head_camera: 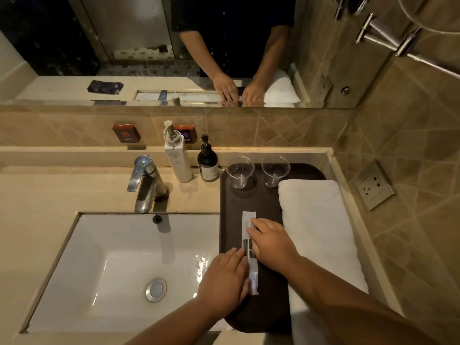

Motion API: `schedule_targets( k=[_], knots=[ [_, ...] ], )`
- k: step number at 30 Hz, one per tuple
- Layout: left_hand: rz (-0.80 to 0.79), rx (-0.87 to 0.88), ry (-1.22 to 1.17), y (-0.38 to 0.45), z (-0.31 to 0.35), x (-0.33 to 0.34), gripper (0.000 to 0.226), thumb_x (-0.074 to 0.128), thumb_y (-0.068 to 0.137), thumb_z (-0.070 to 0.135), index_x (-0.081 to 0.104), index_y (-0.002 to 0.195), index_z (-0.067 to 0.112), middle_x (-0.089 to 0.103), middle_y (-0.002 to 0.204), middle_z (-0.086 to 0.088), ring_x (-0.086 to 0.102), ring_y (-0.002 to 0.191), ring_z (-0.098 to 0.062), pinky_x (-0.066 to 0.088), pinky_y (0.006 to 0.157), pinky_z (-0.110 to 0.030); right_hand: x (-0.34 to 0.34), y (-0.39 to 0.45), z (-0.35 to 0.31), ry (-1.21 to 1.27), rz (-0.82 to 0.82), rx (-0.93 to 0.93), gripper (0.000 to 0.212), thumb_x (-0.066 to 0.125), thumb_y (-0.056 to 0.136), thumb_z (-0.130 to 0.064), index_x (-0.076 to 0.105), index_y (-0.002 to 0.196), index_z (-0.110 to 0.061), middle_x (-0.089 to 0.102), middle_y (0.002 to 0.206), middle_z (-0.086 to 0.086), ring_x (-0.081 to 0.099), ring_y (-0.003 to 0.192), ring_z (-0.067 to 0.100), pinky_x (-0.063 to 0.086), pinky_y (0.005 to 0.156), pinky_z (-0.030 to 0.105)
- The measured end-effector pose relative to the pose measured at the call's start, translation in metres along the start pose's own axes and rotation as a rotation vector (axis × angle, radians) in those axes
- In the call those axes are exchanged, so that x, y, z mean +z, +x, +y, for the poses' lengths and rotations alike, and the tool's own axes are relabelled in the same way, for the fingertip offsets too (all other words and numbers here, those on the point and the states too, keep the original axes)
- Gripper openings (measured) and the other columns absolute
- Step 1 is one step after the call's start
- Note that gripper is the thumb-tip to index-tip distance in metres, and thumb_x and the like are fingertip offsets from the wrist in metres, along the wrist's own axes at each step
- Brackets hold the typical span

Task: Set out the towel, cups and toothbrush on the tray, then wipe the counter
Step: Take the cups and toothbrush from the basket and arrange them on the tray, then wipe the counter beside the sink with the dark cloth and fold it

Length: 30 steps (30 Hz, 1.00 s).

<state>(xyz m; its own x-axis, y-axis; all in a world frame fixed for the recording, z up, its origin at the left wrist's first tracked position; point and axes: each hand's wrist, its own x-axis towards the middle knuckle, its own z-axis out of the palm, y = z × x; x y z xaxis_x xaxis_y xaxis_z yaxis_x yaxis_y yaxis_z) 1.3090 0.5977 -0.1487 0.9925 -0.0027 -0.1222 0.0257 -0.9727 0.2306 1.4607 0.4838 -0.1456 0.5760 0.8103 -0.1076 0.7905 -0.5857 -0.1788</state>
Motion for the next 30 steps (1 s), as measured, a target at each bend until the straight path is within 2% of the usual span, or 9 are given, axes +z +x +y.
schedule_targets(
  k=[3,7,11,13,15,18,20,23,30],
  knots=[
    [0.033,-0.102,-0.001,0.006,-0.02,-0.024,0.058,0.034,0.095,0.05,0.039,0.146,0.022,0.036,0.155,-0.002,0.029,0.142,-0.022,0.017,0.117,-0.037,-0.028,0.007,-0.006,0.002,-0.001,-0.018,0.04,0.052,0.093,-0.027,0.061,0.131,-0.017,0.055,0.14,0.008,0.048,0.129,0.029,0.027,0.112,0.044],
    [-0.018,-0.272,0.08,0.009,-0.05,-0.075,0.052,0.042,0.092,0.056,0.055,0.129,0.022,0.056,0.134,-0.002,0.05,0.122,-0.022,0.04,0.102,-0.039,-0.084,0.022,-0.028,-0.056,-0.234,0.004,0.047,0.043,0.095,-0.043,0.05,0.138,-0.027,0.051,0.141,0.003,0.042,0.131,0.025,0.018,0.114,0.05],
    [-0.063,-0.417,0.08,-0.005,-0.074,-0.135,0.057,0.049,0.09,0.059,0.051,0.134,0.023,0.058,0.134,-0.002,0.056,0.117,-0.023,0.048,0.093,-0.04,-0.139,0.036,-0.064,-0.149,-0.311,-0.062,0.044,0.047,0.093,-0.048,0.055,0.129,-0.024,0.059,0.131,0.005,0.051,0.121,0.028,0.026,0.106,0.055],
    [0.027,-0.45,0.104,-0.022,-0.082,-0.16,0.056,0.05,0.089,0.059,0.05,0.133,0.025,0.059,0.131,-0.002,0.058,0.113,-0.023,0.049,0.089,-0.04,-0.158,0.04,-0.086,-0.158,-0.251,-0.094,0.045,0.048,0.093,-0.049,0.054,0.13,-0.024,0.059,0.131,0.005,0.052,0.12,0.028,0.031,0.104,0.054],
    [0.213,-0.464,0.129,-0.044,-0.089,-0.177,0.054,0.053,0.086,0.058,0.05,0.131,0.028,0.061,0.126,-0.001,0.057,0.108,-0.022,0.048,0.083,-0.038,-0.166,0.04,-0.109,-0.116,-0.114,-0.112,0.052,0.049,0.092,-0.052,0.047,0.137,-0.028,0.055,0.136,0.004,0.049,0.124,0.029,0.033,0.105,0.054],
    [0.404,-0.542,0.159,-0.085,-0.101,-0.186,0.066,0.056,0.083,0.059,0.043,0.138,0.025,0.055,0.135,-0.002,0.051,0.119,-0.024,0.044,0.092,-0.039,-0.161,0.034,-0.143,-0.006,0.095,-0.158,0.065,0.053,0.088,-0.058,0.034,0.144,-0.03,0.047,0.144,0.002,0.041,0.132,0.028,0.03,0.109,0.053],
    [0.425,-0.615,0.191,-0.114,-0.11,-0.183,0.076,0.053,0.083,0.061,0.037,0.145,0.02,0.047,0.146,-0.005,0.044,0.131,-0.026,0.039,0.102,-0.043,-0.15,0.029,-0.166,0.046,0.187,-0.19,0.071,0.054,0.087,-0.06,0.03,0.146,-0.03,0.042,0.148,0.0,0.036,0.135,0.026,0.027,0.112,0.05],
    [0.444,-0.684,0.212,-0.159,-0.126,-0.175,0.078,0.049,0.084,0.062,0.036,0.146,0.016,0.044,0.148,-0.006,0.04,0.134,-0.026,0.036,0.106,-0.043,-0.131,0.025,-0.199,0.055,0.268,-0.239,0.07,0.053,0.087,-0.061,0.033,0.145,-0.027,0.043,0.146,-0.001,0.036,0.134,0.023,0.027,0.112,0.048],
    [0.416,-0.761,0.234,-0.276,-0.172,-0.164,0.073,0.041,0.087,0.063,0.041,0.144,0.017,0.047,0.145,-0.005,0.044,0.13,-0.025,0.036,0.104,-0.042,-0.087,0.014,-0.294,-0.042,0.24,-0.265,0.072,0.044,0.088,-0.065,0.031,0.147,-0.025,0.038,0.152,0.003,0.033,0.138,0.025,0.025,0.112,0.047]
  ],
)
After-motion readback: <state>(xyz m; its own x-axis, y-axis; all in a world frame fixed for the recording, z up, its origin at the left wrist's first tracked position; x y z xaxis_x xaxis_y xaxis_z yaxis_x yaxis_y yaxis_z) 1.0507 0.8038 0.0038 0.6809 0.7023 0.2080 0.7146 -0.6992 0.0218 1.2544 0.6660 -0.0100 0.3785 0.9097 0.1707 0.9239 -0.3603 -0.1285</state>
